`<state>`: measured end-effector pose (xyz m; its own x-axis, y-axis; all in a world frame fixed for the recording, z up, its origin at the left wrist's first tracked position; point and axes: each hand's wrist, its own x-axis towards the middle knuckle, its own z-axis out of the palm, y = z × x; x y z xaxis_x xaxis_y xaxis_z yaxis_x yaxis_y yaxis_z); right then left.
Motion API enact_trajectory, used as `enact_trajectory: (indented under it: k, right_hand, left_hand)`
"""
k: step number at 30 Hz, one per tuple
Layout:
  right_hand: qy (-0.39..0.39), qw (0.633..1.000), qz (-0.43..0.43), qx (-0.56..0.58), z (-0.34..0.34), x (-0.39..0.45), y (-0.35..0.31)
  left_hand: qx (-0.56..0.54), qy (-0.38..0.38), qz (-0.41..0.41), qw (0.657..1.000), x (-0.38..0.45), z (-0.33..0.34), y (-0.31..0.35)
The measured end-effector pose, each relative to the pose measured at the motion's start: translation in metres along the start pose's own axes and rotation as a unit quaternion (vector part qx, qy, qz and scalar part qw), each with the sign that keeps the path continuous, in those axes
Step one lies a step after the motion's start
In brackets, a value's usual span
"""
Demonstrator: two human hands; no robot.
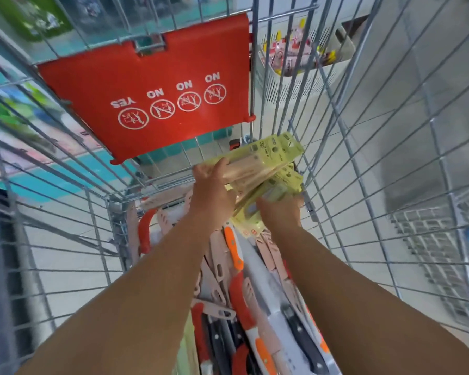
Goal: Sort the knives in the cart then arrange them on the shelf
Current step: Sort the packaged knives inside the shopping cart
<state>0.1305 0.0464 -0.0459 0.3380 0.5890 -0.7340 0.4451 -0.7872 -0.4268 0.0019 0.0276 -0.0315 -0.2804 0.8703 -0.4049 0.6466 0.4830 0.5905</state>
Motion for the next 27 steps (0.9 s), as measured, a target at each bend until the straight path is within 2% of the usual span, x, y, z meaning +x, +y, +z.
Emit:
enact_trajectory:
  k: [3, 5, 9, 12, 15, 18, 20, 23, 27]
  right_hand:
    - [-0.023, 0.987, 0.038, 0.155, 0.003, 0.004, 0.004]
    - [-0.013, 0.972, 0.045, 0.23, 0.009, 0.001, 0.003]
    - [0.007, 0.957, 0.026, 0.288, 0.02, -0.006, -0.008]
    - [0.011, 0.976, 0.033, 0.214, 0.019, -0.007, -0.011]
    - [-0.054, 0.986, 0.009, 0.157, 0.005, -0.007, -0.006]
    - [-0.077, 0.988, -0.055, 0.123, -0.007, -0.006, 0.004]
    - [-0.028, 0.993, -0.114, 0.001, -0.009, -0.005, 0.015]
    - [-0.009, 0.953, -0.17, -0.251, -0.013, -0.008, 0.045]
    - [-0.068, 0.883, -0.205, -0.416, -0.012, -0.017, 0.083]
  left_hand:
    - [-0.016, -0.012, 0.022, 1.0, 0.001, -0.002, 0.004]
    - [-0.02, -0.006, 0.056, 0.998, 0.001, -0.003, 0.011]
    - [-0.005, -0.021, 0.126, 0.992, 0.004, -0.004, 0.016]
    - [0.077, -0.076, 0.136, 0.985, -0.001, 0.0, 0.005]
    - [0.141, -0.115, 0.097, 0.979, -0.012, 0.011, -0.002]
    - [0.163, -0.07, 0.09, 0.98, -0.017, 0.024, -0.001]
    - [0.161, -0.047, 0.088, 0.982, -0.017, 0.03, 0.001]
    - [0.153, -0.053, 0.076, 0.984, -0.017, 0.032, 0.004]
    - [0.162, -0.052, 0.069, 0.983, -0.018, 0.031, 0.006]
